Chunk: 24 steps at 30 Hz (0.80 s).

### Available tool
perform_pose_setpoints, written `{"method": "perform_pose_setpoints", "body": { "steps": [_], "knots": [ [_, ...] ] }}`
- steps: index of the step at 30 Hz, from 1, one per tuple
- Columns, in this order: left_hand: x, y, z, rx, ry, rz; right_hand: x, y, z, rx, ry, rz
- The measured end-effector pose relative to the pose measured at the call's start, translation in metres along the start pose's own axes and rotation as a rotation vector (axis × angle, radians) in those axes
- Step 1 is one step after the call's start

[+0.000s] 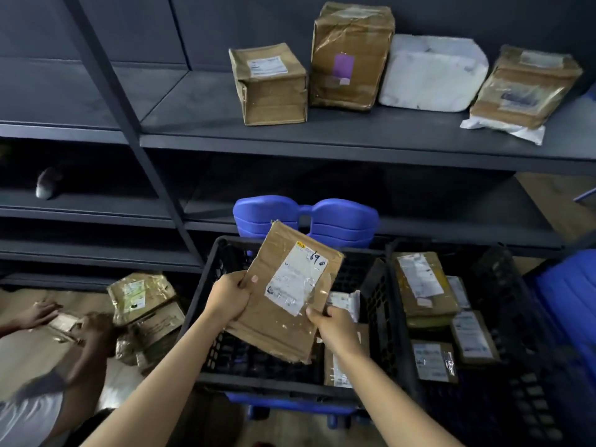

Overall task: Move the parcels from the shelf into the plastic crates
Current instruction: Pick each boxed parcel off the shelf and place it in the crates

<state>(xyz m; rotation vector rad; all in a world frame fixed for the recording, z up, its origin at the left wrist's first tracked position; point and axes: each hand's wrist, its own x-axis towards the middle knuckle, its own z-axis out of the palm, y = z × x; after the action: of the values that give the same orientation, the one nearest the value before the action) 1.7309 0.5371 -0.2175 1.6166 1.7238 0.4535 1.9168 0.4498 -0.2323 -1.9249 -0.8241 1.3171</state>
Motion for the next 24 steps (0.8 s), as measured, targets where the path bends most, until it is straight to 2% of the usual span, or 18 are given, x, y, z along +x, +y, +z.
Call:
{"method": "perform_pose_setpoints", "body": {
  "steps": [5, 10, 14, 16, 21, 24],
  "knots": [
    [0.042, -0.017, -0.006, 0.092, -0.158, 0.127, 0.003, 0.02, 0.052, 0.184, 0.132, 0.173],
    [0.081, -0.034, -0.009, 0.19, -0.323, 0.271, 0.001, 0.014, 0.102, 0.446, 0.382, 0.341],
    [0.102, -0.036, -0.01, 0.261, -0.453, 0.391, 0.006, 0.011, 0.143, 0.742, 0.512, 0.459],
    [0.106, -0.035, -0.008, 0.281, -0.524, 0.426, 0.005, 0.011, 0.157, 0.804, 0.592, 0.51],
    [0.116, -0.047, 0.01, 0.349, -0.697, 0.514, -0.001, 0.012, 0.173, 0.897, 0.703, 0.626],
    [0.126, -0.056, 0.024, 0.399, -0.779, 0.508, -0.006, 0.008, 0.179, 1.015, 0.717, 0.671]
  ]
}}
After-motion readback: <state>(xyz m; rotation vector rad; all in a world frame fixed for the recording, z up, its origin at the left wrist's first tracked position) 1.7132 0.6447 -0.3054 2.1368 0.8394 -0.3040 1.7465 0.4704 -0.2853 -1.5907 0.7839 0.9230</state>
